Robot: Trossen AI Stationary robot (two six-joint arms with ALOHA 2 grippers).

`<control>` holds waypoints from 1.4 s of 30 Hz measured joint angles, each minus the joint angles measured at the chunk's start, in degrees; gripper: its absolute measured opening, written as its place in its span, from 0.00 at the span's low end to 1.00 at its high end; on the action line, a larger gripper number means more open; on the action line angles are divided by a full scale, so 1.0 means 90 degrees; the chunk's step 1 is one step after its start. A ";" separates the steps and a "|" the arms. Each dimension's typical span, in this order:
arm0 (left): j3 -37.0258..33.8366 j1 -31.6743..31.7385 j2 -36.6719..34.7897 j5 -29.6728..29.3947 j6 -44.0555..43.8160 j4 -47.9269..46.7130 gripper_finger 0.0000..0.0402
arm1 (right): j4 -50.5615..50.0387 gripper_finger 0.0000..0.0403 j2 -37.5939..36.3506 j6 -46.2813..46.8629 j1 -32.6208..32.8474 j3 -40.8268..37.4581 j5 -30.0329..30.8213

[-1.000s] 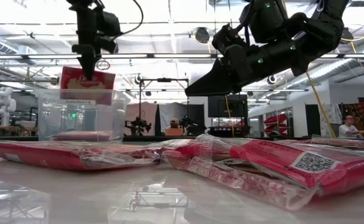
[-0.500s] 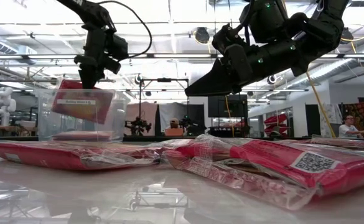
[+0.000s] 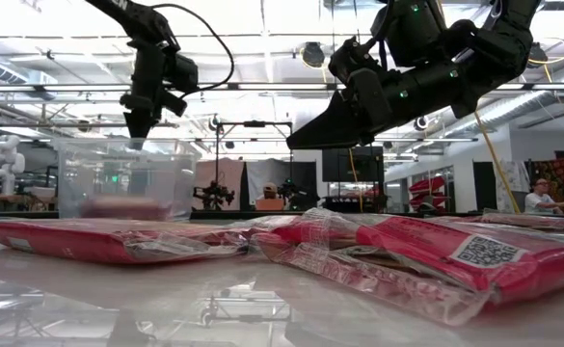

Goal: Sort popcorn bags into baskets
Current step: Put the red popcorn bag into the transparent container

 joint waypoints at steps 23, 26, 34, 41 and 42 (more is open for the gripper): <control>-0.1965 -0.2611 -0.2753 0.0772 -0.2702 0.2721 0.08 | -0.0563 0.28 0.0004 0.0659 0.0046 0.0000 0.0019; -0.2780 -0.3340 -0.3307 0.0794 -0.3211 0.3284 0.08 | -0.0537 0.28 0.0004 0.0667 0.0175 0.0000 0.0018; -0.4595 -0.5438 -0.3936 0.0408 -0.4117 0.5504 0.08 | -0.0574 0.28 0.0004 0.1092 0.0705 0.0000 0.0314; -0.5516 -0.6715 -0.3849 -0.0304 -0.4227 0.7566 0.08 | -0.1485 0.28 0.0004 0.1420 0.1176 0.0468 0.0553; -0.5590 -0.6830 -0.3847 -0.0319 -0.4242 0.7720 0.08 | -0.1711 0.28 0.0004 0.1462 0.1251 0.0586 0.0596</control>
